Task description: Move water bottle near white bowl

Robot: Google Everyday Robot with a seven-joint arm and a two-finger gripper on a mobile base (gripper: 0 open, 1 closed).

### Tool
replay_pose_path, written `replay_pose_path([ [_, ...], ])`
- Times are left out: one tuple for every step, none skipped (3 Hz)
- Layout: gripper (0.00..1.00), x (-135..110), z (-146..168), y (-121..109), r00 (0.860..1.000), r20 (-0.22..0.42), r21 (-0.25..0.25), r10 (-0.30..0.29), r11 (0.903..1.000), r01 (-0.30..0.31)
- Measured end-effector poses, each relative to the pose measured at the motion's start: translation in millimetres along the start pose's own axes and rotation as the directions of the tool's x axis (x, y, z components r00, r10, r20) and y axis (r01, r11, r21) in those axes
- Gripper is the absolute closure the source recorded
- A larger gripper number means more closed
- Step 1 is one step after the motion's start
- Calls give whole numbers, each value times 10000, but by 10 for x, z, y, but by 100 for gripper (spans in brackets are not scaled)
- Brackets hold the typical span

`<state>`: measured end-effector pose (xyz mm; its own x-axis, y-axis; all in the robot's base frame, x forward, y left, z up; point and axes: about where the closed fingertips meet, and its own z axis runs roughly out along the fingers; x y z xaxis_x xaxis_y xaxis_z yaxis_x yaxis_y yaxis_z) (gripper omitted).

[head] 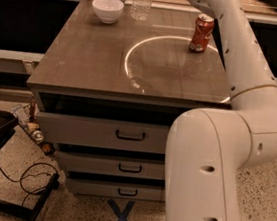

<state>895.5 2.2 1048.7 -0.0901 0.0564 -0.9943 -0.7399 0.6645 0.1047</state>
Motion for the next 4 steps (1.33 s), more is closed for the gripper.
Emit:
replay_pose_path([
  [100,-96,127,-172,9999,105,959,-101,9953,90],
  [100,-84,281,-177,9977,-489,1618,-472,9853,546],
  [100,-3,413,-208,9880,-1248,2239,-915,9675,1178],
  [100,-2,415,-208,9880,-1249,2238,-914,9675,1178],
])
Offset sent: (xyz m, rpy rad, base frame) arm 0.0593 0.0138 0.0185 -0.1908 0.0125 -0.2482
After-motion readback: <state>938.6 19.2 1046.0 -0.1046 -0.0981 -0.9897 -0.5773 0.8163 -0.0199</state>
